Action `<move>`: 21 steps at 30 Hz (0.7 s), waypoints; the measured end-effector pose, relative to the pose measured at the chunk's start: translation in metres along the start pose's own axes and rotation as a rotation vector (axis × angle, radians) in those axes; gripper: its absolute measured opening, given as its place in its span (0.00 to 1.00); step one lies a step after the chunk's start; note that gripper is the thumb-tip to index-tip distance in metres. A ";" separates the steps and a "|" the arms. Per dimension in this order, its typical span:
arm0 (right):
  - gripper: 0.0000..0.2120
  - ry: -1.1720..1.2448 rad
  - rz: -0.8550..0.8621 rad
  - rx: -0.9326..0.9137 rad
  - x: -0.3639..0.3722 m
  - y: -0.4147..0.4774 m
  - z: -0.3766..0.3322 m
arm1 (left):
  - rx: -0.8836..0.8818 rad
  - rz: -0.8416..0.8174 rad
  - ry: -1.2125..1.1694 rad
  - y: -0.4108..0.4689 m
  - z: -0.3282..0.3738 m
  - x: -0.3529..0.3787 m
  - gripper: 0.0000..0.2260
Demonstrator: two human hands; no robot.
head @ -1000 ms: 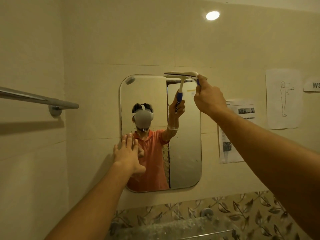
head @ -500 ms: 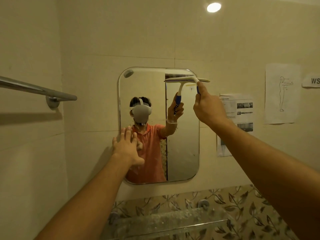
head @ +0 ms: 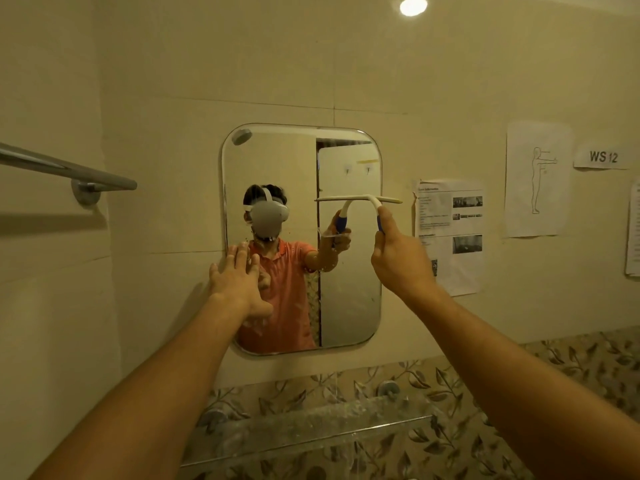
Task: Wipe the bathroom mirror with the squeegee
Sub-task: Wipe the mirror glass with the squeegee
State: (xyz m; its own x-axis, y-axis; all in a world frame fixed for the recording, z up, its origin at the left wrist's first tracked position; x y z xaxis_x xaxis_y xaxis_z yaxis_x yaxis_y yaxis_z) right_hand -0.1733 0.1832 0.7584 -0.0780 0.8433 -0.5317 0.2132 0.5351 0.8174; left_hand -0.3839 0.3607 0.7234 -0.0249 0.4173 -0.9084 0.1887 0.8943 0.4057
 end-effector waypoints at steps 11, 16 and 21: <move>0.28 -0.002 -0.054 0.054 0.034 -0.050 0.013 | 0.017 0.011 -0.004 -0.003 -0.002 -0.001 0.53; 0.29 0.003 -0.070 0.057 0.050 -0.073 0.021 | 0.015 0.001 -0.001 -0.003 -0.001 -0.002 0.52; 0.30 0.025 -0.075 0.054 0.059 -0.087 0.026 | 0.023 0.006 -0.004 -0.006 -0.002 -0.004 0.52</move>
State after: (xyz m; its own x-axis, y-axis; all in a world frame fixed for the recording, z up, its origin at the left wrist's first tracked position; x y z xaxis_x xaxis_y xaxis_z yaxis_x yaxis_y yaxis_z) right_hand -0.1706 0.1850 0.6506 -0.1199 0.8022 -0.5848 0.2578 0.5940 0.7620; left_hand -0.3872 0.3536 0.7249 -0.0202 0.4218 -0.9065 0.2114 0.8880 0.4084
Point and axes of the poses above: each hand's wrist, its own y-axis towards the middle knuckle, its own x-axis out of the palm, z = x × y, the point moved 2 cm from there along y, towards the middle knuckle, and after that the axes turned 13 degrees about -x, right-handed, at the moved point
